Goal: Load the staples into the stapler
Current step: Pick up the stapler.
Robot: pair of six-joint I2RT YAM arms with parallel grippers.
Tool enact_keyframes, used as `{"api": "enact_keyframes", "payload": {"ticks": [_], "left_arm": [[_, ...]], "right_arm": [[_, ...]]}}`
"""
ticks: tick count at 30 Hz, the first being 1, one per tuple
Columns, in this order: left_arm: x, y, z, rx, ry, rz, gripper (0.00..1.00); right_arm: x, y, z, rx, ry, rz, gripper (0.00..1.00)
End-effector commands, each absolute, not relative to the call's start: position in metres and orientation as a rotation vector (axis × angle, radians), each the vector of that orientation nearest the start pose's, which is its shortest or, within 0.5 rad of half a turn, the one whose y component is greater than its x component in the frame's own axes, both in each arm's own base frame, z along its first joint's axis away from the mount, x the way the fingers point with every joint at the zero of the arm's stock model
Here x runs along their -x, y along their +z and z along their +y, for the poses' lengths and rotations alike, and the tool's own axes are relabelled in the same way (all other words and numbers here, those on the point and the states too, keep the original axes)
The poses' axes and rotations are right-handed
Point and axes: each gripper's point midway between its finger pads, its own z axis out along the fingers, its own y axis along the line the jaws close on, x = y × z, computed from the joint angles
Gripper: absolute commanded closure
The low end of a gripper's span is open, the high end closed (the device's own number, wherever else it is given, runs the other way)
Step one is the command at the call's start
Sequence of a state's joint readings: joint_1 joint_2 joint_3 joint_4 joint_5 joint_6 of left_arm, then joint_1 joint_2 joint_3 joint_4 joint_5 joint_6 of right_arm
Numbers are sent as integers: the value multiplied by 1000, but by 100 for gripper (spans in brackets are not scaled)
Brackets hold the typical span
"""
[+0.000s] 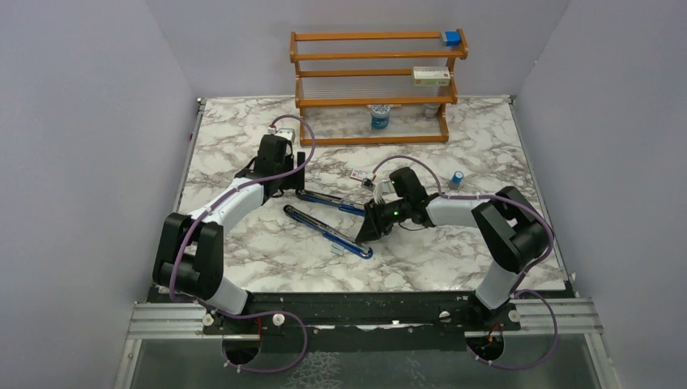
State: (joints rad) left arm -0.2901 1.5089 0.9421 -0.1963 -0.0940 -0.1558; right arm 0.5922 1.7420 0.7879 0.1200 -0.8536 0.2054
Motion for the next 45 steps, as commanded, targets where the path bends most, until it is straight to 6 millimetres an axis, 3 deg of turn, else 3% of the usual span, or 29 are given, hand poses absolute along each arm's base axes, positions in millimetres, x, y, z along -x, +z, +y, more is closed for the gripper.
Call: {"api": "enact_keyframes", "payload": {"ticks": [1, 8, 15, 36, 45], "left_arm": [[-392, 116, -110, -111, -154, 2265, 20], [-392, 117, -110, -110, -152, 2260, 20], [-392, 118, -110, -110, -152, 2259, 20], [-391, 119, -110, -112, -153, 2257, 20], [-392, 119, -110, -109, -150, 2254, 20]], "right_arm": [[-212, 42, 311, 917, 1373, 2314, 61], [-212, 40, 314, 923, 1377, 2323, 62], [-214, 42, 314, 916, 1363, 2317, 69], [-232, 65, 314, 890, 1243, 2251, 81], [-235, 76, 322, 914, 974, 2207, 82]]}}
